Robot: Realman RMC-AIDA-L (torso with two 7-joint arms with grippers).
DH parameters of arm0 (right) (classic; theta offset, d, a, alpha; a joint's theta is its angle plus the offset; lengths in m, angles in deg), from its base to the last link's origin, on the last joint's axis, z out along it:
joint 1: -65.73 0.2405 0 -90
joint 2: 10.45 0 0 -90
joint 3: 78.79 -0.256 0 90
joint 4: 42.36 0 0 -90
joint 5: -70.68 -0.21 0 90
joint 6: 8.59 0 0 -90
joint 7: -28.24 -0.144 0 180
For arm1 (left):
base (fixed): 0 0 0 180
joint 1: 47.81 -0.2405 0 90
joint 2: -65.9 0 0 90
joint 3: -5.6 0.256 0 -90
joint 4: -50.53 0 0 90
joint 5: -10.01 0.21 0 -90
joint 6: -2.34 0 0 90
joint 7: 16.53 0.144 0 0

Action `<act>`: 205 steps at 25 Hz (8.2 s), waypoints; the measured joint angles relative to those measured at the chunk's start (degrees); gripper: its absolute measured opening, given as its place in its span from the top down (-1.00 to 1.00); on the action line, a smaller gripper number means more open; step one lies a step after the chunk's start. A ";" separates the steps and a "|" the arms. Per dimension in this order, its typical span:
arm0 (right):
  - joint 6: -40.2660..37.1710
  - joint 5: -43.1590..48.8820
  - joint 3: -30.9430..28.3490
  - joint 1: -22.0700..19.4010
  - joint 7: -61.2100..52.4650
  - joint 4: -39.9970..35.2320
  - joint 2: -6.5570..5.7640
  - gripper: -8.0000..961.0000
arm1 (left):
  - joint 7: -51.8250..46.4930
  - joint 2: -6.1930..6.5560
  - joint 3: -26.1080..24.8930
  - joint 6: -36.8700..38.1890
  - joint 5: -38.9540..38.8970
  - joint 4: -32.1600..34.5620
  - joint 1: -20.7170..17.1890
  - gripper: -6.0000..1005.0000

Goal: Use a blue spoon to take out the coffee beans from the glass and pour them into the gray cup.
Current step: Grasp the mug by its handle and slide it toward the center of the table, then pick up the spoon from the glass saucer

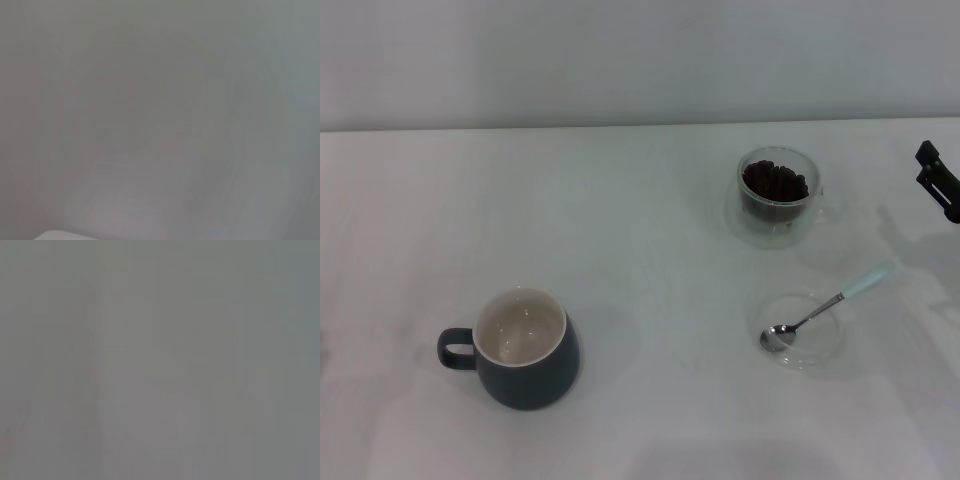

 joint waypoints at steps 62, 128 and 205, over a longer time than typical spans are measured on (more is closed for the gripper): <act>0.40 -0.51 0.24 -0.04 -1.10 -0.62 -0.21 -0.81 | 7.88 0.01 0.01 0.98 27.57 -8.50 2.27 -0.77; 0.44 -3.41 0.15 0.35 -0.81 -0.58 -0.35 -0.81 | 20.35 -0.54 -0.17 -13.25 26.45 3.31 9.75 0.76; -1.14 -4.87 0.07 -0.38 -10.46 0.07 -0.51 -0.81 | 19.96 -0.41 -1.31 -2.24 4.48 8.09 -2.31 -0.72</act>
